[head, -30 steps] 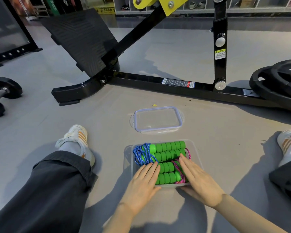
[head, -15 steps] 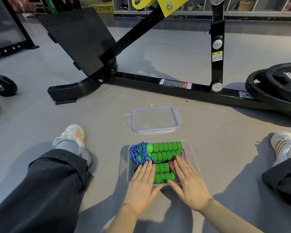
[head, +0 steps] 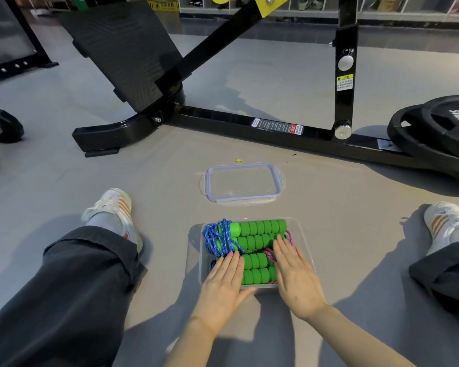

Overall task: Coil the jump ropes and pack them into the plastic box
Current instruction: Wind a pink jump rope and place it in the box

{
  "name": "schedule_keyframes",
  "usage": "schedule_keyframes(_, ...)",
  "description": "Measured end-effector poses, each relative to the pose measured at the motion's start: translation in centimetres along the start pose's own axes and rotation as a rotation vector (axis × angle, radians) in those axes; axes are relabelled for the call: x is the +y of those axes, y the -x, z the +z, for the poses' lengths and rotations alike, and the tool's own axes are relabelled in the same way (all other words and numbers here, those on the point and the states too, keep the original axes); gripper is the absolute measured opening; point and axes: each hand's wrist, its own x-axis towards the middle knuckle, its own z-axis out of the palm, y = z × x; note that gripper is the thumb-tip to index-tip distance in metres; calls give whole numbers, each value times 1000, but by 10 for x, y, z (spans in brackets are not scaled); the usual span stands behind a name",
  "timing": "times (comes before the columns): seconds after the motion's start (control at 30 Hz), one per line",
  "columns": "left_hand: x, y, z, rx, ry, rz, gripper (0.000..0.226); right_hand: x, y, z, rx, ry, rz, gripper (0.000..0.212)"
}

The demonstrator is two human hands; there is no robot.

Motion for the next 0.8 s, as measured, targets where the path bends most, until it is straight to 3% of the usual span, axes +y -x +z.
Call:
schedule_keyframes(0.17,8,2,-15,-87,27,-27,80,-2,3,-2,-29,77,30,66)
schedule_keyframes(0.33,10,-24,-35,107,84,-163,69,7,-8,-3,26,109,-55,59)
schedule_keyframes(0.5,1,-64,-25,-22,75,-308,73,4,-47,-2,-13,119,-120,65)
schedule_keyframes(0.8,4,-54,-2,0,25,-307,80,5,-48,5,-33,140,-163,64)
